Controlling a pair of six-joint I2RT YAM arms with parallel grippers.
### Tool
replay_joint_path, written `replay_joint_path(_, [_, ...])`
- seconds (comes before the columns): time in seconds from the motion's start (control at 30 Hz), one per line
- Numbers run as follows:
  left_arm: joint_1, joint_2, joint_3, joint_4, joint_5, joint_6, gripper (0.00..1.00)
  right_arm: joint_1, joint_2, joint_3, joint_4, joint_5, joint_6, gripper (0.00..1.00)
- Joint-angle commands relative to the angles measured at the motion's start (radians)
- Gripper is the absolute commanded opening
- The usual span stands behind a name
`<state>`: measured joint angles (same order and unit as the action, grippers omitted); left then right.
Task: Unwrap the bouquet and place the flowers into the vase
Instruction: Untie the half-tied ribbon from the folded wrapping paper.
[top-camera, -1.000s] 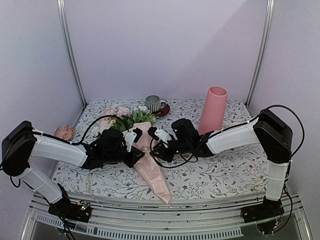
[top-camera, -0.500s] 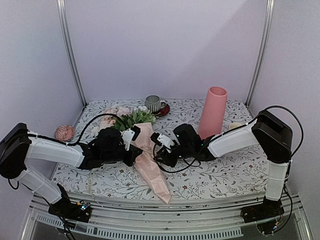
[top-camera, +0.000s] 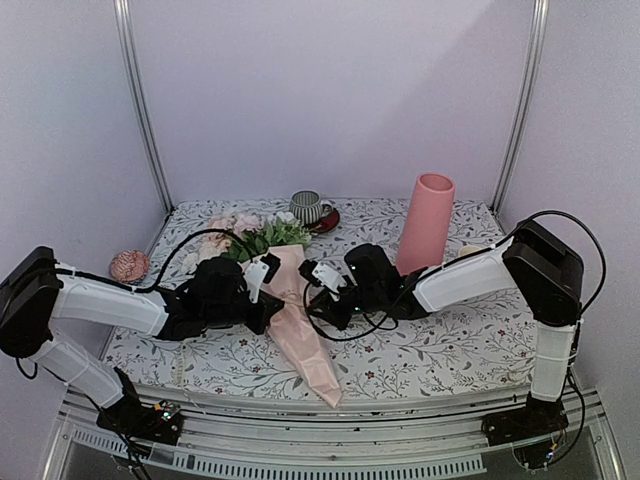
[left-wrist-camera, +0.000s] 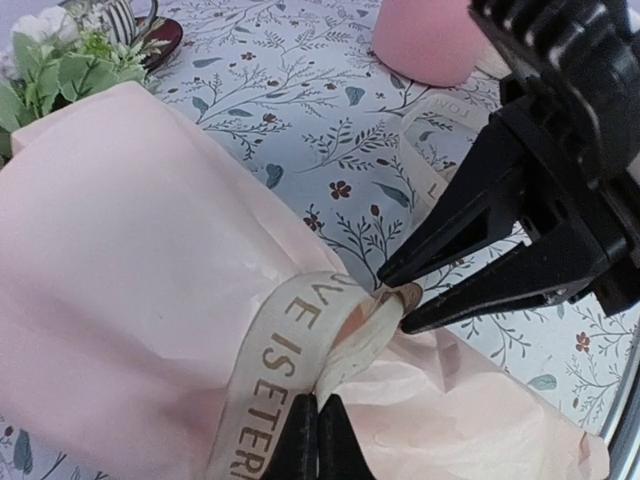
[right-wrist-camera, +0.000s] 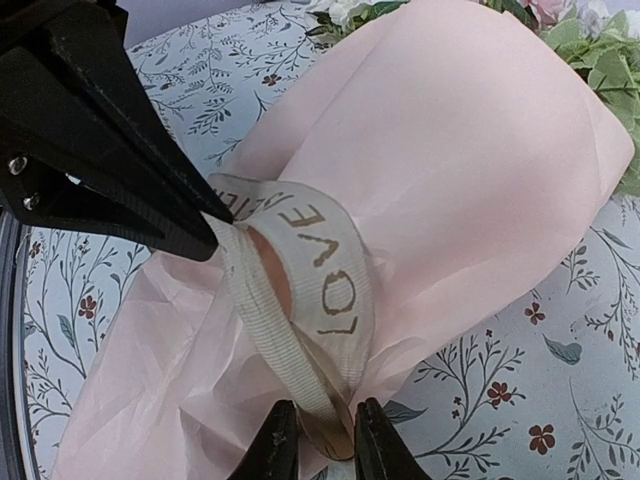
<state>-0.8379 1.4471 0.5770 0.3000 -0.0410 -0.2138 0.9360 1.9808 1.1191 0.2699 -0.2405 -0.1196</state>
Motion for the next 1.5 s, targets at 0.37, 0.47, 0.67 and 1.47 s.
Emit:
replay_joint_path(0.37, [-0.013,-0.045,-0.034,-0.023,-0.092,-0.038,0.00,0.006,-0.056,-0.096,0.040,0.050,0.031,0.04])
replay_joint_path(0.47, [-0.013,-0.060,-0.045,-0.029,-0.115,-0.045,0.00,0.005,-0.070,-0.119,0.052,0.063,0.037,0.04])
replay_joint_path(0.67, [-0.013,-0.078,-0.063,-0.053,-0.164,-0.067,0.02,0.006,-0.104,-0.169,0.078,0.092,0.054,0.03])
replay_joint_path(1.47, [-0.014,-0.221,-0.108,-0.081,-0.120,-0.055,0.38,0.005,-0.146,-0.188,0.096,0.094,0.070,0.05])
